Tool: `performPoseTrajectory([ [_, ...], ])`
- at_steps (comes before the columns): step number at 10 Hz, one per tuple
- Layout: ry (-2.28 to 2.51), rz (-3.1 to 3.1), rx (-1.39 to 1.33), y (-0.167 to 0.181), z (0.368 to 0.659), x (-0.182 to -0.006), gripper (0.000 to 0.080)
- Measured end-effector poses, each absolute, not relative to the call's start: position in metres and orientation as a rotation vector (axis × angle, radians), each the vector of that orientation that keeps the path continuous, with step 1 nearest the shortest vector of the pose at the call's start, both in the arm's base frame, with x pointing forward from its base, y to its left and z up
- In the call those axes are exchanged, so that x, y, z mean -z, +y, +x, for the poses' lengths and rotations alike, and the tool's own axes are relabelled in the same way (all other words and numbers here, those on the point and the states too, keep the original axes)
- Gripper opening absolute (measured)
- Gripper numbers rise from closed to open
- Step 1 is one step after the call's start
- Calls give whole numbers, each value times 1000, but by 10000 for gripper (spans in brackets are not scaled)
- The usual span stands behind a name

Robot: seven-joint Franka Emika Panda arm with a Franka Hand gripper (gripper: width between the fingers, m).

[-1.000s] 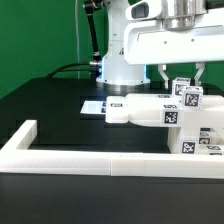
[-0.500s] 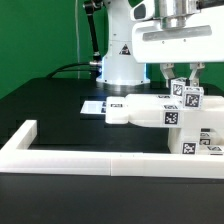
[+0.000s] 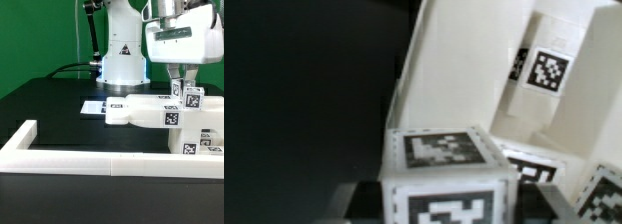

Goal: Assemble chair

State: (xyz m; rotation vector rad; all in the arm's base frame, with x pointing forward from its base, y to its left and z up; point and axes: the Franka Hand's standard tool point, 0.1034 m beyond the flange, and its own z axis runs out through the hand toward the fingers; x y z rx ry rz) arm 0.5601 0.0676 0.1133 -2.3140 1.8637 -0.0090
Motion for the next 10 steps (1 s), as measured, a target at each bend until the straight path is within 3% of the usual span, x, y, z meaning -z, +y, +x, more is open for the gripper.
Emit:
performPoseTrajectory([
  [6, 2405, -1730, -78, 69, 560, -113, 288],
  [10, 2377, -1744, -90, 65, 561, -113, 289],
])
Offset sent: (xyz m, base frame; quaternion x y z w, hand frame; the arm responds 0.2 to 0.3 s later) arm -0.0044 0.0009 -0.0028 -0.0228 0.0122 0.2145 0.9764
